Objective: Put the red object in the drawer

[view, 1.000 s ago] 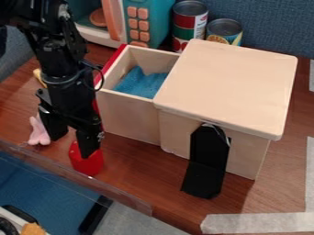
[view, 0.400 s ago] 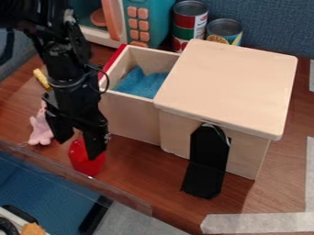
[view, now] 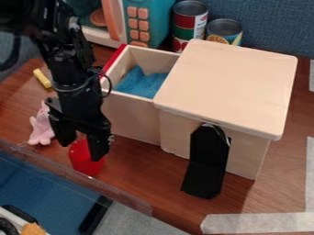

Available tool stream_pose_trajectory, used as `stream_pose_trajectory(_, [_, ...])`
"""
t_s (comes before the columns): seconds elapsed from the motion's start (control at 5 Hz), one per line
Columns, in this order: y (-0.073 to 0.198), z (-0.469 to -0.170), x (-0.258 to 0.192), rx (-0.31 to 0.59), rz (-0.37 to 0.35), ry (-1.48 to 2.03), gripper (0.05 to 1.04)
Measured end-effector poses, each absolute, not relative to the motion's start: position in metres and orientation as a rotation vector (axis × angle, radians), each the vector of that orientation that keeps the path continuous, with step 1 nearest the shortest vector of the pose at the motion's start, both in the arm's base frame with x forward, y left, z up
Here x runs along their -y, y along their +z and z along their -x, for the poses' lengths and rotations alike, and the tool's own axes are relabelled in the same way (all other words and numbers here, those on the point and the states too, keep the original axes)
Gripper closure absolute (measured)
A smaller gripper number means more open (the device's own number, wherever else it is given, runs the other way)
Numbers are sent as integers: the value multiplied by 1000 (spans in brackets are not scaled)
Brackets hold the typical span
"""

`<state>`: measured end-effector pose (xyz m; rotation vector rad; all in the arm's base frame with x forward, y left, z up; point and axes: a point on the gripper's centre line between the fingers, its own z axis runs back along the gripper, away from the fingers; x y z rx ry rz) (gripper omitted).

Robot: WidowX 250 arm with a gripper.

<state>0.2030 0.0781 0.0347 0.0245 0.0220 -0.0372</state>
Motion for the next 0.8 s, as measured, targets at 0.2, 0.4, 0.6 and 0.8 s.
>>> stream_pose_trajectory(0.2, [32,-206,-86,-14,-23,-2,299])
stream_pose_trajectory(0.4, [32,-205,-91,-7,-17,26,300])
stream_pose_trajectory(0.6, [39,-198,-93,-11,13,32,300])
stream_pose_trajectory(0.8, [72,-197,-92,56,34,31,300])
